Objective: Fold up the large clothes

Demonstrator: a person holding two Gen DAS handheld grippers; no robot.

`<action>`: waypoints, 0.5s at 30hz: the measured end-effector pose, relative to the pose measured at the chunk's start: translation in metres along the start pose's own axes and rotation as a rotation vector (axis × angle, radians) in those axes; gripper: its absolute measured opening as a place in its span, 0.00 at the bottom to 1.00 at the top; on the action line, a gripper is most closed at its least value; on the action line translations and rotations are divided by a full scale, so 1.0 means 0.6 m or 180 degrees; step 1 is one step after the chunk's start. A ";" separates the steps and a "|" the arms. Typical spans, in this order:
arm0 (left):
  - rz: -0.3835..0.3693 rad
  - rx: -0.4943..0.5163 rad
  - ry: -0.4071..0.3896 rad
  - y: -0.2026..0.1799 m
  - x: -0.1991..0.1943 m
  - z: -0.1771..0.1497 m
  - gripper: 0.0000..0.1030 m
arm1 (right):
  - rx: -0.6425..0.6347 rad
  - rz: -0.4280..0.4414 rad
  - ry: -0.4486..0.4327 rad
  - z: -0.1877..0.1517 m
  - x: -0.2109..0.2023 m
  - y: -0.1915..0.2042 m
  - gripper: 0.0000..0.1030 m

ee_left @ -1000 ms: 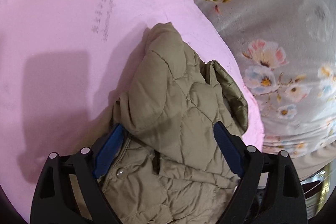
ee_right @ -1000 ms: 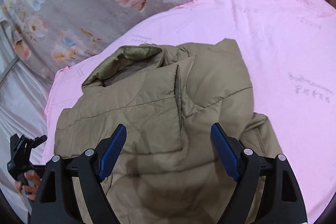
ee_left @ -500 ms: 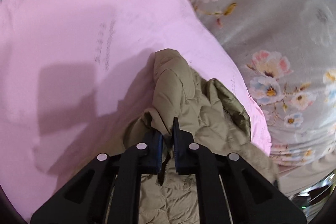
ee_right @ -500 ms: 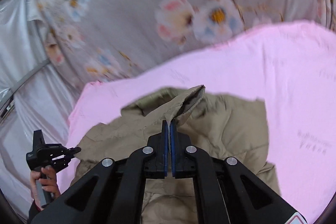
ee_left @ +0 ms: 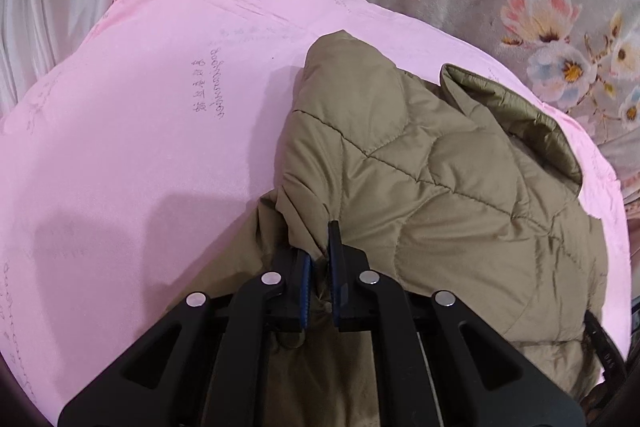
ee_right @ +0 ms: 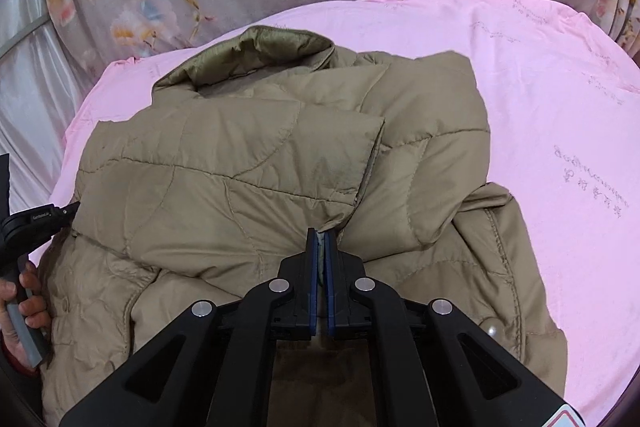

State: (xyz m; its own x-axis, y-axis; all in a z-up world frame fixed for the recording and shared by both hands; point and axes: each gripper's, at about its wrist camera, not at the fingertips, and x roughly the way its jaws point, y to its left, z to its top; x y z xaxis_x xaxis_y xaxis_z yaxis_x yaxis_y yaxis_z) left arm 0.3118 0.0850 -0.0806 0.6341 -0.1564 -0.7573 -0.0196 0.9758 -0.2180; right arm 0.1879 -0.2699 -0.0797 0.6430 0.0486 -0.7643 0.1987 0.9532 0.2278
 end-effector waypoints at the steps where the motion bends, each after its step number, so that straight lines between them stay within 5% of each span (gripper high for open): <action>1: 0.0042 0.0037 -0.0027 -0.005 0.001 -0.003 0.07 | 0.0011 0.0009 0.0029 0.003 0.006 -0.001 0.03; 5: 0.0131 0.0127 -0.0100 -0.012 -0.009 -0.008 0.11 | 0.0058 0.0005 0.0056 0.000 0.003 -0.005 0.07; 9: 0.0252 0.0313 -0.0225 -0.011 -0.069 -0.008 0.43 | -0.0031 -0.0177 -0.0048 0.000 -0.043 0.004 0.22; 15: 0.0193 0.0523 -0.0759 -0.057 -0.169 0.057 0.49 | -0.0179 -0.0100 -0.0444 0.067 -0.117 0.035 0.24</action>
State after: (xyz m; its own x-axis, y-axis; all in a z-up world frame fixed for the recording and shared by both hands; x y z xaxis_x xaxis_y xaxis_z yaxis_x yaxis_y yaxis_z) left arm 0.2749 0.0725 0.0246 0.7997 -0.0758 -0.5956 0.0502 0.9970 -0.0594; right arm 0.1768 -0.2651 0.0028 0.7344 -0.0199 -0.6784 0.1812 0.9690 0.1677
